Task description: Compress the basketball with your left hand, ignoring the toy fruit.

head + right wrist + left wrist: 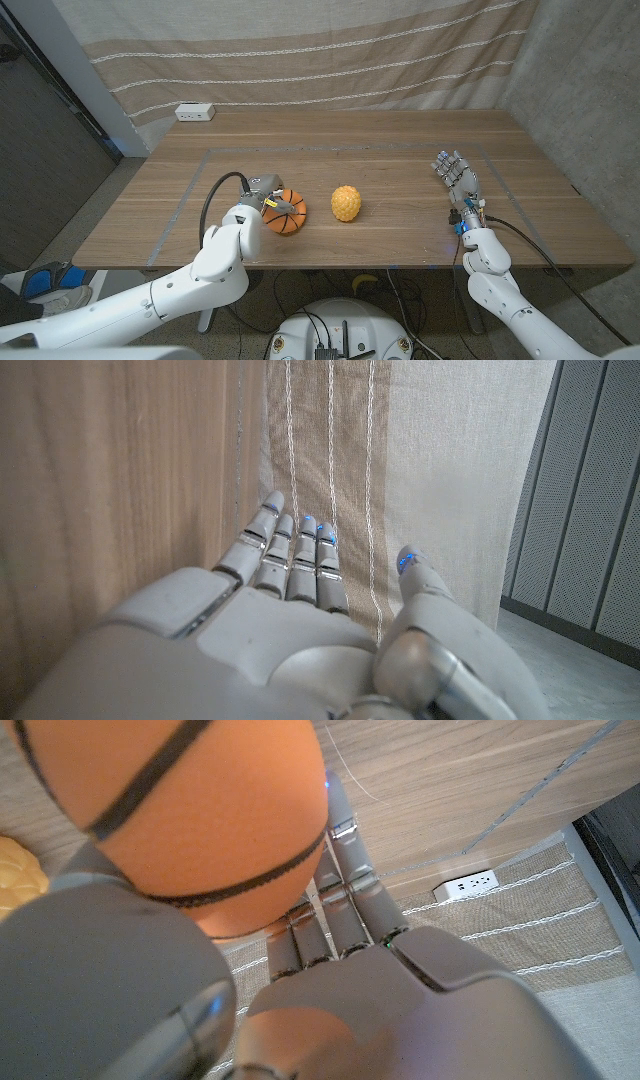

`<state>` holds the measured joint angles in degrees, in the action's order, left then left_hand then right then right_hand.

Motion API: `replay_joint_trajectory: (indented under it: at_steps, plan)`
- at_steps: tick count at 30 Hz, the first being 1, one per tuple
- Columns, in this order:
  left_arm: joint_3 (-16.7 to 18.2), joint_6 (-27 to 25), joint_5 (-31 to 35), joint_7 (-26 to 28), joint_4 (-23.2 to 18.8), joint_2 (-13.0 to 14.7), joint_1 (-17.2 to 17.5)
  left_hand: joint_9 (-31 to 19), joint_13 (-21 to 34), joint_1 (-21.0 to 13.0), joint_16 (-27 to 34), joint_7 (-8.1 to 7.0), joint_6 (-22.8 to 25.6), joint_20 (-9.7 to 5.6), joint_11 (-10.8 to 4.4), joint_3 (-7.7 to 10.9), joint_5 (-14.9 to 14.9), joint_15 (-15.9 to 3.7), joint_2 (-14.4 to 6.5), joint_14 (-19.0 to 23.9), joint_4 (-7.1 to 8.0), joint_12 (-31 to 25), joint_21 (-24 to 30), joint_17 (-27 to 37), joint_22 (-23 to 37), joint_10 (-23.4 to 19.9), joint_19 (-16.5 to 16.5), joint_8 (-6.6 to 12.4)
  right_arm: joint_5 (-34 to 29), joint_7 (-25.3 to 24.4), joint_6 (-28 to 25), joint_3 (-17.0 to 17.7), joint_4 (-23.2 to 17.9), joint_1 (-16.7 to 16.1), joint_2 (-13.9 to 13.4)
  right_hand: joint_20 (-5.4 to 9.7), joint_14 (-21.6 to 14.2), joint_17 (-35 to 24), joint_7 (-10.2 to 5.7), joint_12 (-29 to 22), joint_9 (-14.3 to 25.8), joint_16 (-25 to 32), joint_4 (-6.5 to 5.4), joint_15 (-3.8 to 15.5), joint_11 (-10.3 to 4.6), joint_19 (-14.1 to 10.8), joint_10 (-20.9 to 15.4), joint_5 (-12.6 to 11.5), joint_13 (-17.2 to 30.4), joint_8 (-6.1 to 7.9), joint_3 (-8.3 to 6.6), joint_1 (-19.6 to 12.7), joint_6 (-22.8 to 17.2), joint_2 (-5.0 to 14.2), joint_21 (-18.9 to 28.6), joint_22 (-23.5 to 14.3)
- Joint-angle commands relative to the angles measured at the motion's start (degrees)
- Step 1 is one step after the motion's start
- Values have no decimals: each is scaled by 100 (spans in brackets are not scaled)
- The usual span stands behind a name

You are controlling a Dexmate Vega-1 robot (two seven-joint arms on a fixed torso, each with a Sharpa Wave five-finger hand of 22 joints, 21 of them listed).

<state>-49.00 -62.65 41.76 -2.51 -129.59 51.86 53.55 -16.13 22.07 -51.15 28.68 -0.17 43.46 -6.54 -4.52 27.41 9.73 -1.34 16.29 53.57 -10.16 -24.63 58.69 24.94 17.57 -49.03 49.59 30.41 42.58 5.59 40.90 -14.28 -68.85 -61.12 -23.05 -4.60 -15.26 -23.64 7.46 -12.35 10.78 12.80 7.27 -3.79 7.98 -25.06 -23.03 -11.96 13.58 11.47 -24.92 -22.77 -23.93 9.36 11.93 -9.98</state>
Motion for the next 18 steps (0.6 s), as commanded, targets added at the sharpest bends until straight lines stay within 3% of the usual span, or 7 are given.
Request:
replay_joint_trajectory:
  at_steps: [1,11,18]
  plan:
    - [317,417,-241,715,-1,-34,279,-340,338,-3234,200,145,81,-634,-200,-9,80,-1164,-2507,553,3,-23,454,502,192,-155,-118,129,-1,7,-21,-13,72,51,14,-25,-55,-8,-5,-42,27,41,14,4,6,-41,-41,-48,1,-1,-5,1,-56,-1,3,-26]
    - [653,793,-424,1299,-3,-114,553,-727,979,-3406,510,137,14,-639,-147,62,134,-1128,-2594,460,33,-184,1062,1301,380,-181,-220,376,12,11,9,4,92,45,16,-24,-49,-3,0,-41,27,38,14,-2,10,-37,-43,-47,2,0,-3,11,-61,-1,0,-26]
    - [1160,1294,-858,1888,-20,-237,884,-863,1172,-3461,554,187,111,-634,-126,125,115,-1133,-2570,419,23,-232,1223,1509,388,-215,-249,507,-1,-2,-4,9,78,49,-4,-26,-50,1,5,-39,27,39,14,6,13,-37,-40,-46,3,1,-1,20,-68,-1,-2,-26]
